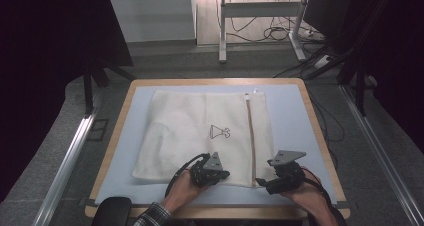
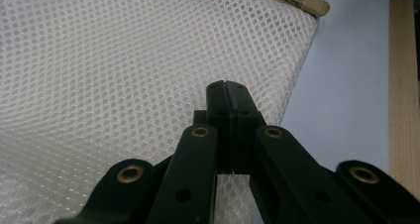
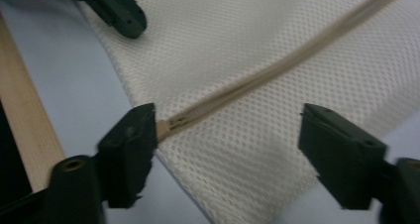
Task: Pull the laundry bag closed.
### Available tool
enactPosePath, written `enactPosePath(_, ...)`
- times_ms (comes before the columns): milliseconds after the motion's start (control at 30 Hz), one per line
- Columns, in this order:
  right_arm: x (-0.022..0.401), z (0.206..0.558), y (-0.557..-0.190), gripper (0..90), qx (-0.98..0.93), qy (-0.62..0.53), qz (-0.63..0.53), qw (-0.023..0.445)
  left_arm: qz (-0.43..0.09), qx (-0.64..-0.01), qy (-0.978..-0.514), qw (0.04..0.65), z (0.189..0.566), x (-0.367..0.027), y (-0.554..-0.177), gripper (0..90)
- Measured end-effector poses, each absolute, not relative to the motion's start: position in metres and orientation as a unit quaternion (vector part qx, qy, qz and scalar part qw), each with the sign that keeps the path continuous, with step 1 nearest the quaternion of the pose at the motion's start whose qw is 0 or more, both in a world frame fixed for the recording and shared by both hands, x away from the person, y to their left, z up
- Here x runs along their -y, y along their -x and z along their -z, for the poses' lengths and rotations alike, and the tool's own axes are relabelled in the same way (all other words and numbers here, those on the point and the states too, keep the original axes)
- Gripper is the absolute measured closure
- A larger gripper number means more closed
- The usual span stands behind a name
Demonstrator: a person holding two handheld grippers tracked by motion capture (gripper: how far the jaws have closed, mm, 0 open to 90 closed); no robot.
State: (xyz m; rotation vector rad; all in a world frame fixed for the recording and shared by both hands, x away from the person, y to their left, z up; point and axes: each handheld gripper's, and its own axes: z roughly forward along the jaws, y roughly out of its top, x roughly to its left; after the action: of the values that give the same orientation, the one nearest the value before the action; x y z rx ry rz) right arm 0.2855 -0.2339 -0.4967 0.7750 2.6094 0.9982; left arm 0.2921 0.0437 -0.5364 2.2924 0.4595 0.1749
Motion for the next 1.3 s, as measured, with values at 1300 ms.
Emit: enactPosePath(1300, 0.217, 0.497, -0.281, 68.7, -0.921, -0.187, -0.323, 0.114, -0.053, -0.189, -0.897, 0.397, 0.538, -0.045, -0.294, 89.8)
